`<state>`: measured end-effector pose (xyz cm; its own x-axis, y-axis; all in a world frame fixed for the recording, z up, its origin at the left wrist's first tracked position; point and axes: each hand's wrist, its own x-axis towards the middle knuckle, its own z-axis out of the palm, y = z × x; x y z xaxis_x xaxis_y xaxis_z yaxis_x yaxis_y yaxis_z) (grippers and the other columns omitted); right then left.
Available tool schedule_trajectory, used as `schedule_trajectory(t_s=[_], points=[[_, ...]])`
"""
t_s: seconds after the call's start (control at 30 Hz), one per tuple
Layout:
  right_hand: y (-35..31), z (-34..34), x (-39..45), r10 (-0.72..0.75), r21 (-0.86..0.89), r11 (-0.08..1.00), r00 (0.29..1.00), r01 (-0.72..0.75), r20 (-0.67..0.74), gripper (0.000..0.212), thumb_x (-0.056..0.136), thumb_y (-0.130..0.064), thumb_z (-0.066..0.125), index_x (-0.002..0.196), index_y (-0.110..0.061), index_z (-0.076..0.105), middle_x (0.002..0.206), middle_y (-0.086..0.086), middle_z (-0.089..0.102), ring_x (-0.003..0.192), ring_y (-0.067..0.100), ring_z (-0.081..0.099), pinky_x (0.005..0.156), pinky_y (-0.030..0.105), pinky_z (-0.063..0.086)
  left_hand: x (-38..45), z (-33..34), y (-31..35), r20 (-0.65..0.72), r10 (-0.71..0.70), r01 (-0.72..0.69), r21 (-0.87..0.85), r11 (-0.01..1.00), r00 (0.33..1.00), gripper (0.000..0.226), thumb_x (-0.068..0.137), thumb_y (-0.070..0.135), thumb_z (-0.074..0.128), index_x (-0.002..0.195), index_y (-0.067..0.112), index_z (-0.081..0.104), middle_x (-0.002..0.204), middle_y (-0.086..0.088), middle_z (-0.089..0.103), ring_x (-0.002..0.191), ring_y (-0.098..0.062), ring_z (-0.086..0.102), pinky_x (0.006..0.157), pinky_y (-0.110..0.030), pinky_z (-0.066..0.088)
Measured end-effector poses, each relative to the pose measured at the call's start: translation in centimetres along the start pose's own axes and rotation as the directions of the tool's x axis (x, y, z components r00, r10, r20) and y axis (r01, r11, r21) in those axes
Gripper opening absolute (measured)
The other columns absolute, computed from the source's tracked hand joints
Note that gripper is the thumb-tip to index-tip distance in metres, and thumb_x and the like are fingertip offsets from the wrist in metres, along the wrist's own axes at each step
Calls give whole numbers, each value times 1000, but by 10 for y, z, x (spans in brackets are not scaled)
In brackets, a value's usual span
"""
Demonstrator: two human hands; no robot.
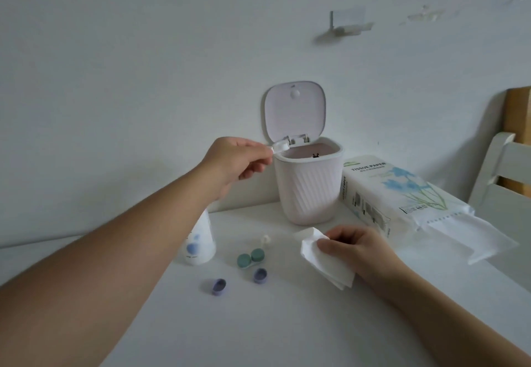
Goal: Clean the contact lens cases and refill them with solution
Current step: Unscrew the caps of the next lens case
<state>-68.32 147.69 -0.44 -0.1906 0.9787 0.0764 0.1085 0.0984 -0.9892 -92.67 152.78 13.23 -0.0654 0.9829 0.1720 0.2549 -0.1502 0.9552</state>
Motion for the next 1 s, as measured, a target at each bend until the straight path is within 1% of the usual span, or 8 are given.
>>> schedule_trajectory(t_s=[0.23,0.33,0.43,0.5,0.57,0.73,0.93,1.0], points=[[0,0,3,16,18,1000,1000,-16,-7,12,84,-15,80,73,-13,77,68,1,73,56,7,61,51,16,46,49,20,15,-60,-28,37,145,989,998,8,77,12,80,84,10,77,73,-4,75,59,-10,64,56,-21,50],[-1,-1,2,13,12,1000,1000,-14,15,9,85,-15,79,76,-12,77,70,2,74,58,8,62,53,16,46,60,28,18,-5,38,-34,340,940,999,17,73,12,81,89,13,77,81,-7,77,69,-14,67,64,-25,55],[-3,-1,2,8,-10,1000,1000,-8,20,10,84,-16,79,74,-17,78,69,-3,74,57,5,62,52,14,45,65,35,25,153,180,-236,651,722,972,25,75,21,81,99,20,76,87,4,72,81,-13,67,72,-26,53],[-4,-1,3,1,-31,1000,1000,-1,21,14,84,-18,79,71,-22,78,67,-7,73,56,2,62,52,13,45,66,40,32,299,240,-383,751,538,923,25,79,24,79,104,20,75,85,8,68,79,-10,62,65,-21,47],[-4,0,3,-7,-37,999,999,9,31,16,84,-19,79,69,-25,78,66,-8,72,56,1,61,52,13,44,68,45,39,413,265,-487,793,366,871,23,85,26,74,107,19,73,81,12,62,76,-9,57,62,-24,43],[-4,-1,4,-23,-50,998,999,25,34,18,84,-18,79,67,-24,77,64,-9,71,54,0,60,51,12,43,71,49,52,578,257,-603,798,25,775,22,96,22,58,115,27,69,95,10,60,93,-19,59,77,-36,50],[-4,-1,4,-18,-30,999,999,20,49,18,84,-18,79,67,-24,77,64,-7,71,55,4,59,52,15,44,67,45,59,722,269,-675,692,-256,637,31,98,13,55,125,25,66,107,3,65,104,-24,56,77,-38,50],[-4,-1,4,-16,-30,999,999,17,49,18,84,-18,79,68,-24,77,65,-7,71,55,5,59,52,16,44,65,44,60,742,282,-675,670,-310,608,32,101,14,51,127,25,65,110,1,66,105,-25,55,73,-36,45]])
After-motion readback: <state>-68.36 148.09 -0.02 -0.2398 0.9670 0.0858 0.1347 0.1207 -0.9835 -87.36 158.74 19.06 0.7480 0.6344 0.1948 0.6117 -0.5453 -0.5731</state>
